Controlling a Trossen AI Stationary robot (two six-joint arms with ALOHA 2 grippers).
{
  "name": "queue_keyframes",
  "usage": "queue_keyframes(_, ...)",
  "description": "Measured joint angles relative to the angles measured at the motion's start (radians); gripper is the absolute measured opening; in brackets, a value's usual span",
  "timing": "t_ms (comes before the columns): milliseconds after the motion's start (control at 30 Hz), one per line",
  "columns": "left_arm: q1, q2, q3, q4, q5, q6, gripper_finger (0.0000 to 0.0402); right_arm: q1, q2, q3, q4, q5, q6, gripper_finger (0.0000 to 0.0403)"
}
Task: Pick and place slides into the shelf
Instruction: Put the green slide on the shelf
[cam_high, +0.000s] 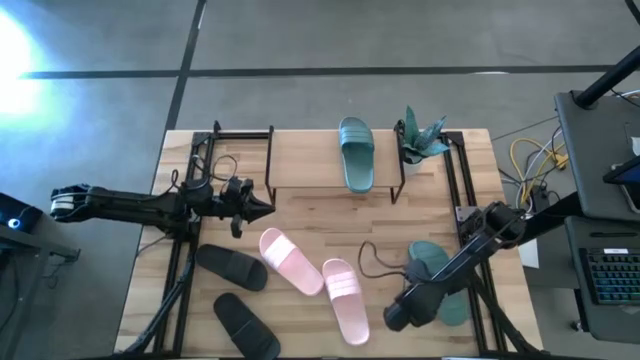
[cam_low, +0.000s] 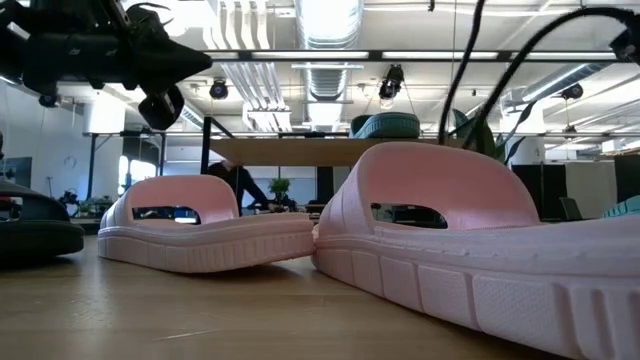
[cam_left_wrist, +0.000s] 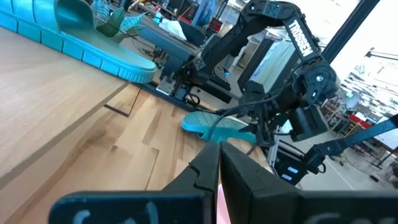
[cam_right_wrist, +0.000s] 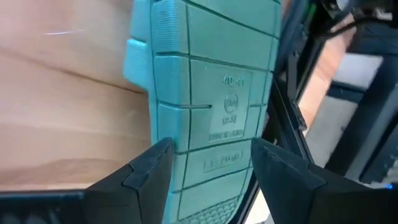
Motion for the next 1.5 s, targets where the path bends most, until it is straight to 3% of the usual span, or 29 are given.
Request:
queue_keyframes(233, 0.0, -0.001, -0.001, -0.001, 0.0, 0.001, 0.0, 0.016, 0.004, 0.029, -0.003, 0.059, -0.195, 0.0212)
queue_keyframes(733, 0.0, -0.003, 0.001, 0.005, 0.006, 0.0, 0.0, 0.082, 0.033, 0.032, 0.012, 0.002, -0.004, 0.0215)
queue_keyframes(1000, 0.0, 0.0, -0.001, -0.002, 0.006, 0.0, 0.0, 0.093, 0.103, 0.094, 0.001, 0.017, -0.18, 0.0215)
queue_keyframes(1500, 0.0, -0.002, -0.002, -0.003, 0.009, -0.001, 0.0, 0.093, 0.203, 0.095, 0.0, 0.013, -0.199, 0.0214)
